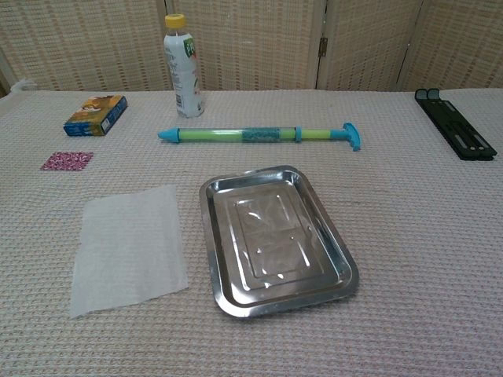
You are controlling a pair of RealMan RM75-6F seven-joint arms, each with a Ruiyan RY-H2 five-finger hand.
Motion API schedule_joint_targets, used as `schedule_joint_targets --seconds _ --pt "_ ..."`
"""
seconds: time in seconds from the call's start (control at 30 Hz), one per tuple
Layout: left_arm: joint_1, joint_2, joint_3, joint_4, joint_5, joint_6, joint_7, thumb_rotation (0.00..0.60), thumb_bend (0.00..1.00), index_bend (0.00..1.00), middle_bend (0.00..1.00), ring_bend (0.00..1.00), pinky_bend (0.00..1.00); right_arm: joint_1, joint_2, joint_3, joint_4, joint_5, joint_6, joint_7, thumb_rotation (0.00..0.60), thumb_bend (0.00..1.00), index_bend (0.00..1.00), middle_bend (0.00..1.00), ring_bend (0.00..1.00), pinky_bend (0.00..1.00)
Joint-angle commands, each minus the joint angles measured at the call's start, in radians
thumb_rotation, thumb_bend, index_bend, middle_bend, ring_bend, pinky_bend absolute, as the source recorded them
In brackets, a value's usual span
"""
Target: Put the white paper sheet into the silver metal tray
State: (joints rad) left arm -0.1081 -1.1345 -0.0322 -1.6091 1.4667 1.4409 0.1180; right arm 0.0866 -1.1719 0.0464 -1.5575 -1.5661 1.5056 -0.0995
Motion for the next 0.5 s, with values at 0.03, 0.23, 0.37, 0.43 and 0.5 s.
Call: schedule_joint_targets --seconds 0.03,0.23,0.37,0.43,0.5 --pt "-0.001 0.000 0.002 0.000 0.001 -0.003 -0.001 0.600 0.36 0.00 0.00 0.00 0.00 -0.002 0.001 -0.001 -0.002 -0.004 0.006 0.003 0.600 0.51 0.00 0.00 0.00 0.00" --pt "-0.002 -0.003 0.007 0.001 0.013 -0.003 0.001 0.600 0.36 0.00 0.00 0.00 0.00 -0.012 0.007 0.000 -0.005 -0.019 0.035 0.018 0.600 0.51 0.00 0.00 0.00 0.00" --pt "-0.010 -0.016 0.014 0.018 0.066 0.014 -0.026 0.600 0.36 0.00 0.00 0.00 0.02 -0.015 0.014 -0.010 -0.006 -0.034 0.038 0.033 0.600 0.51 0.00 0.00 0.00 0.00" --pt "-0.019 -0.031 0.021 0.036 0.106 0.023 -0.043 0.600 0.36 0.02 0.08 0.04 0.17 -0.017 0.020 -0.010 -0.008 -0.036 0.043 0.047 0.600 0.51 0.00 0.00 0.00 0.00" --pt "-0.033 -0.048 0.030 0.069 0.154 0.028 -0.085 0.600 0.36 0.10 0.36 0.27 0.46 -0.018 0.021 -0.006 -0.007 -0.035 0.051 0.052 0.600 0.51 0.00 0.00 0.00 0.00"
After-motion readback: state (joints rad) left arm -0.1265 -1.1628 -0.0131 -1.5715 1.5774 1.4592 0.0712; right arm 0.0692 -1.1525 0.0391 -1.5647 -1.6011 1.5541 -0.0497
